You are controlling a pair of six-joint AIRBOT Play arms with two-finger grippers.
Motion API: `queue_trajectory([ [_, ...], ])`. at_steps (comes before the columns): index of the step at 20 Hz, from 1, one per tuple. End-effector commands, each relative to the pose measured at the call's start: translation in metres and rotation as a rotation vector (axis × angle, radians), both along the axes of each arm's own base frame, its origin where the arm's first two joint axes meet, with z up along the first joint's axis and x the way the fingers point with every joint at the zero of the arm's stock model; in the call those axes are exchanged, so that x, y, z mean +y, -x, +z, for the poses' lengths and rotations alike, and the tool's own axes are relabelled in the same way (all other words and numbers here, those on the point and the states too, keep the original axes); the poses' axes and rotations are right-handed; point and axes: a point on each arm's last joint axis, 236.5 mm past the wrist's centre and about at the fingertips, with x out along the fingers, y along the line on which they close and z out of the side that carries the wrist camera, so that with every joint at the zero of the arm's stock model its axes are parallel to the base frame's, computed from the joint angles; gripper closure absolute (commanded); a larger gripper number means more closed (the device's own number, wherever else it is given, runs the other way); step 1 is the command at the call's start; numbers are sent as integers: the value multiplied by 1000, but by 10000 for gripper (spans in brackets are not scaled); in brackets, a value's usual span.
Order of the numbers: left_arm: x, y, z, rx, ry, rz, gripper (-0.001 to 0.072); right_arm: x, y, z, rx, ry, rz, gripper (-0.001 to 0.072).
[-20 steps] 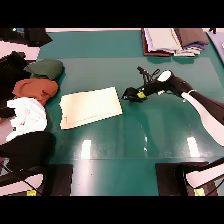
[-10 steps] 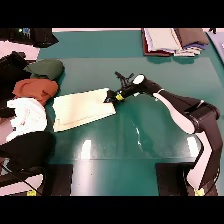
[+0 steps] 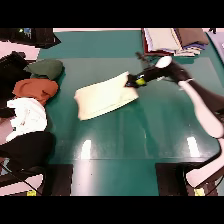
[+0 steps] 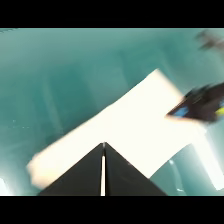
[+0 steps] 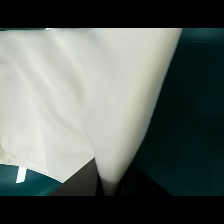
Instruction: Fold the shirts.
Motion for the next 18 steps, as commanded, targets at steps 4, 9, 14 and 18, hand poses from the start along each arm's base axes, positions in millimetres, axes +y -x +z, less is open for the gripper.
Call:
queue_trajectory([
  [4, -1, 2, 0, 9, 6, 0, 682, -253, 18, 46, -76, 158, -482, 694],
  [9, -1, 1, 1, 17, 28, 19, 682, -434, 94, 84, -183, 226, -978, 694],
  [14, -1, 0, 2, 13, 30, 20, 682, -499, 184, 66, -126, 329, -1214, 694],
  [18, -1, 0, 1, 14, 27, 18, 682, -483, 202, 40, -56, 350, -1191, 694],
])
